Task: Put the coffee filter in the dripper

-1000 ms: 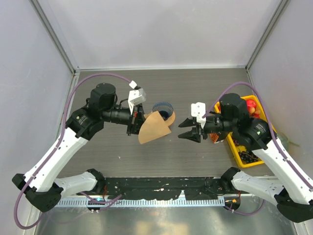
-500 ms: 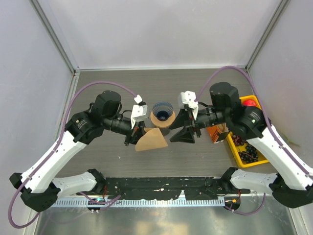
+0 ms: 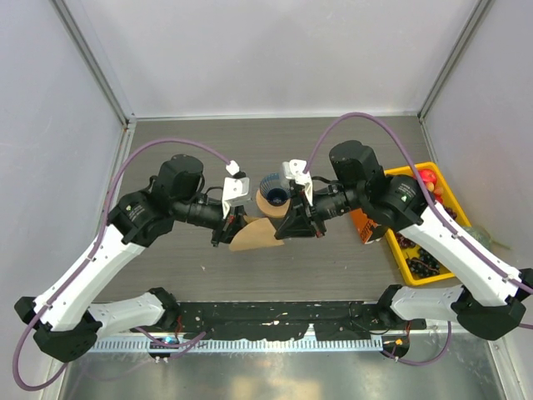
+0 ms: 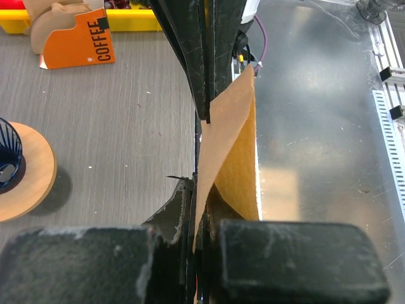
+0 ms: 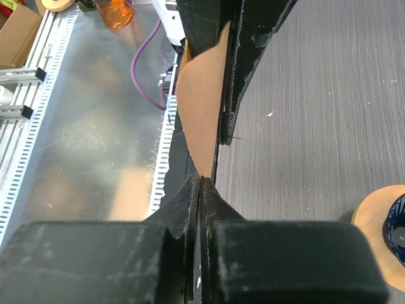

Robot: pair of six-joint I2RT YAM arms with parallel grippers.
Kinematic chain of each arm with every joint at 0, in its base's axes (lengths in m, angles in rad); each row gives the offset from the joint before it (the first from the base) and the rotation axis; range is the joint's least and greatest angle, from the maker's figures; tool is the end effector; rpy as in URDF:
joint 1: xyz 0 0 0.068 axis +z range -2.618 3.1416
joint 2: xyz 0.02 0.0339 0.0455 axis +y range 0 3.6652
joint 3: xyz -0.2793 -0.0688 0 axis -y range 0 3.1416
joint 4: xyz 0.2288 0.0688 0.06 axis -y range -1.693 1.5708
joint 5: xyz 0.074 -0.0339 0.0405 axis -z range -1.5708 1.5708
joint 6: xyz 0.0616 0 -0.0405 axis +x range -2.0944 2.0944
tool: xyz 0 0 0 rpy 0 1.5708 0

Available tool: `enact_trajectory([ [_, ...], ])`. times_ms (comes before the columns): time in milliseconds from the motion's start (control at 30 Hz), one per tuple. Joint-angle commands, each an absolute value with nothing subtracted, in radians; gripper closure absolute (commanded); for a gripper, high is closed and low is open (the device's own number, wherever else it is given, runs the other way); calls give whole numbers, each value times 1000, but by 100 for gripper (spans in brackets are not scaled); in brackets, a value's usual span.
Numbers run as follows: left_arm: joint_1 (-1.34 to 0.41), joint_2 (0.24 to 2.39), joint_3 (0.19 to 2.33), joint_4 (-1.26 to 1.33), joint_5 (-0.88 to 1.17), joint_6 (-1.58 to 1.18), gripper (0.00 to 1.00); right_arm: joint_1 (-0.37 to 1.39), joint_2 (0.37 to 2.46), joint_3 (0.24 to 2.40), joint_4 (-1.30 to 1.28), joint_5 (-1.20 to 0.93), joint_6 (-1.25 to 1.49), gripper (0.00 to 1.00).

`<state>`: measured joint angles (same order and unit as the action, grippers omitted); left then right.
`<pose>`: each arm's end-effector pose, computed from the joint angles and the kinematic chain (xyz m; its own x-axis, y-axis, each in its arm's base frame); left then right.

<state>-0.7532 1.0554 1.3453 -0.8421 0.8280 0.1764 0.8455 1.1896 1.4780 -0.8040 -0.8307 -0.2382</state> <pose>0.1024 -0.1582 0.4187 -0.2153 0.3645 -0.9060 0.9730 0.0005 -0.2310 0.1112 0.1940 0.4384 -0.0982 -0.3507 -0.9313 -0.9817 -0.1195 0.1485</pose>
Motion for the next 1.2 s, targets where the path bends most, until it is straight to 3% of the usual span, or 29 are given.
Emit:
enact_trajectory([
  [0,-753,1037,1370,-811,816,176,97,851,1200,1517,-776,-824,-247,95],
  [167,-753,1029,1362,-792,805,153,71,851,1207,1528,-769,-824,-244,95],
  [300,-753,1014,1338,-764,813,146,62,851,1221,1537,-767,-821,-242,95],
  [600,-753,983,1256,-644,811,80,63,851,1241,1555,-761,-828,-249,95],
  [800,-753,963,1206,-575,798,28,77,851,1252,1575,-772,-836,-265,94],
  [1167,-739,940,1164,-480,796,-55,73,851,1264,1585,-782,-839,-273,95],
])
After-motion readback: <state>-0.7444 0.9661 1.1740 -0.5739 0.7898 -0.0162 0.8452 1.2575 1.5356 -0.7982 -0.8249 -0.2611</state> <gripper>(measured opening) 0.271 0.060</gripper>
